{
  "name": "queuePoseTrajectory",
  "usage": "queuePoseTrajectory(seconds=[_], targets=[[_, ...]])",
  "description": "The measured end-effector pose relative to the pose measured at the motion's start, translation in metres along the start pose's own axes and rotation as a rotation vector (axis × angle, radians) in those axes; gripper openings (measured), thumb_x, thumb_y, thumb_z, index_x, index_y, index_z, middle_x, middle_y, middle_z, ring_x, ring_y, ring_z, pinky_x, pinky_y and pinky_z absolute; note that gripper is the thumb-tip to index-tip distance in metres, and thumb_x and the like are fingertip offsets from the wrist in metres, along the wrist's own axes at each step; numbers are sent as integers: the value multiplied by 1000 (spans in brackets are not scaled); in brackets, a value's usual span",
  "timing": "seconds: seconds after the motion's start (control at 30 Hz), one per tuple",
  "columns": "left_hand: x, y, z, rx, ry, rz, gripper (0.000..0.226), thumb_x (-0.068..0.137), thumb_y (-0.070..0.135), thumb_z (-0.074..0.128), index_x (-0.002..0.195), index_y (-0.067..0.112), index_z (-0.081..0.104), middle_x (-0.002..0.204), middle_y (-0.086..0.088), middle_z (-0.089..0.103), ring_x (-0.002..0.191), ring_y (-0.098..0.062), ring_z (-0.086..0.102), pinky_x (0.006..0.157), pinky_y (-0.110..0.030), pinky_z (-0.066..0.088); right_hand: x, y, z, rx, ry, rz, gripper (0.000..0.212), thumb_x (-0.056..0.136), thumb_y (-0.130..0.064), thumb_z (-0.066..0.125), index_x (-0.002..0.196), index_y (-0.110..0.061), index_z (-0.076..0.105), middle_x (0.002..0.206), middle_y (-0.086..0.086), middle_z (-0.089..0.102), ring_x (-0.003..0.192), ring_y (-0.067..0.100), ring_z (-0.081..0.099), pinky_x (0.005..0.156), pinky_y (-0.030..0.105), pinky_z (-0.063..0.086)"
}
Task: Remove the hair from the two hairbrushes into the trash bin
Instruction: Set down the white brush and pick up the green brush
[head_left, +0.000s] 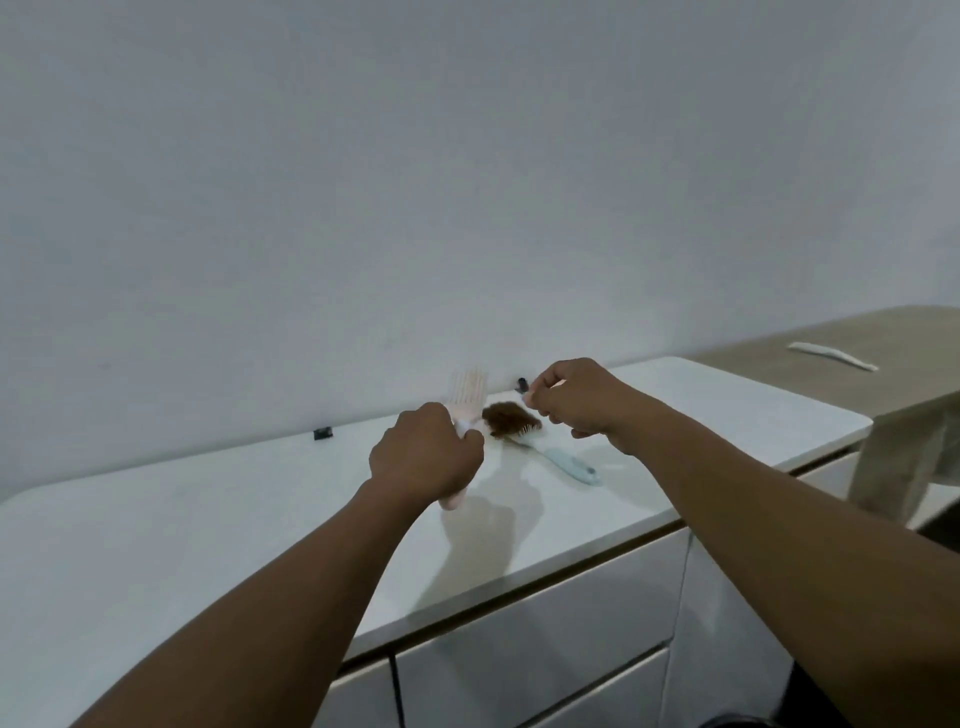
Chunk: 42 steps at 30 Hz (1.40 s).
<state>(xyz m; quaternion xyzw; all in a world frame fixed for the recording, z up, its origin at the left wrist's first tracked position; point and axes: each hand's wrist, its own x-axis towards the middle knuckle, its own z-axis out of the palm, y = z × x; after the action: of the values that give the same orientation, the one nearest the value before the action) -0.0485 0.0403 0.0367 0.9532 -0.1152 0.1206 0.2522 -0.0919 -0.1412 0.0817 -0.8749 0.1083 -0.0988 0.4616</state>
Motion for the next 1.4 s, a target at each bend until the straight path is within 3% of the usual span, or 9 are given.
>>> queuePoseTrajectory(seconds=[0.1, 0.27, 0.4, 0.5, 0.6, 0.8, 1.0, 1.13, 1.4], targets=[[8, -17, 10, 60, -19, -60, 21, 87, 39, 50, 87, 18, 53, 80, 2, 60, 76, -22, 62, 65, -30, 45, 22, 7, 25, -59, -4, -31, 23, 87, -27, 69, 102, -9, 69, 91, 2, 66, 82, 18, 56, 68, 26, 43], [22, -33, 42, 94, -69, -93, 27, 91, 43, 47, 101, 19, 52, 92, 1, 55, 84, -24, 58, 73, -30, 44, 47, 24, 50, -314, 37, -7, 28, 92, -19, 59, 113, -1, 66, 139, 9, 60, 112, 30, 61, 91, 33, 49], [33, -41, 62, 121, -101, -125, 26, 90, 43, 48, 97, 19, 55, 83, 4, 53, 83, -23, 60, 70, -30, 42, 70, 47, 59, -446, 58, 39, 27, 85, -21, 57, 108, -9, 65, 121, 11, 65, 112, 30, 59, 98, 40, 49], [42, -43, 66, 119, -100, -141, 23, 87, 41, 50, 94, 19, 54, 82, 4, 53, 80, -23, 57, 69, -30, 40, 85, 62, 63, -476, 81, 76, 29, 79, -29, 54, 105, -19, 61, 119, 6, 61, 114, 29, 54, 98, 42, 48], [49, -45, 67, 114, -121, -147, 23, 85, 41, 52, 93, 19, 55, 78, 5, 53, 78, -24, 57, 66, -29, 39, 90, 67, 67, -500, 86, 76, 33, 79, -27, 53, 110, -17, 59, 119, 5, 60, 115, 30, 54, 97, 42, 49], [55, -47, 65, 121, -150, -156, 24, 86, 42, 54, 92, 19, 52, 76, 5, 48, 80, -25, 54, 67, -30, 39, 92, 66, 72, -452, 94, 99, 28, 80, -10, 52, 104, -9, 66, 106, 5, 68, 98, 27, 66, 79, 33, 52], [51, -38, 58, 162, -57, -153, 33, 90, 46, 51, 104, 15, 50, 100, -3, 57, 99, -30, 62, 73, -32, 40, 84, 58, 63, -393, 102, 109, 27, 75, -14, 49, 96, -11, 66, 98, 5, 71, 88, 25, 67, 74, 32, 54], [46, -15, 53, 159, 8, -54, 37, 94, 45, 48, 113, 13, 50, 112, -5, 60, 103, -30, 61, 74, -33, 37, 75, 55, 49, -355, 113, 99, 26, 78, -16, 53, 100, -8, 66, 103, 8, 69, 95, 28, 67, 83, 37, 56], [37, 37, 83, 52, -153, 24, 47, 92, 48, 50, 125, 14, 53, 123, -9, 59, 111, -30, 60, 79, -33, 42, 61, 75, 7, -350, 136, 68, 23, 87, -14, 57, 105, -6, 67, 111, 11, 69, 103, 29, 65, 93, 42, 56]])
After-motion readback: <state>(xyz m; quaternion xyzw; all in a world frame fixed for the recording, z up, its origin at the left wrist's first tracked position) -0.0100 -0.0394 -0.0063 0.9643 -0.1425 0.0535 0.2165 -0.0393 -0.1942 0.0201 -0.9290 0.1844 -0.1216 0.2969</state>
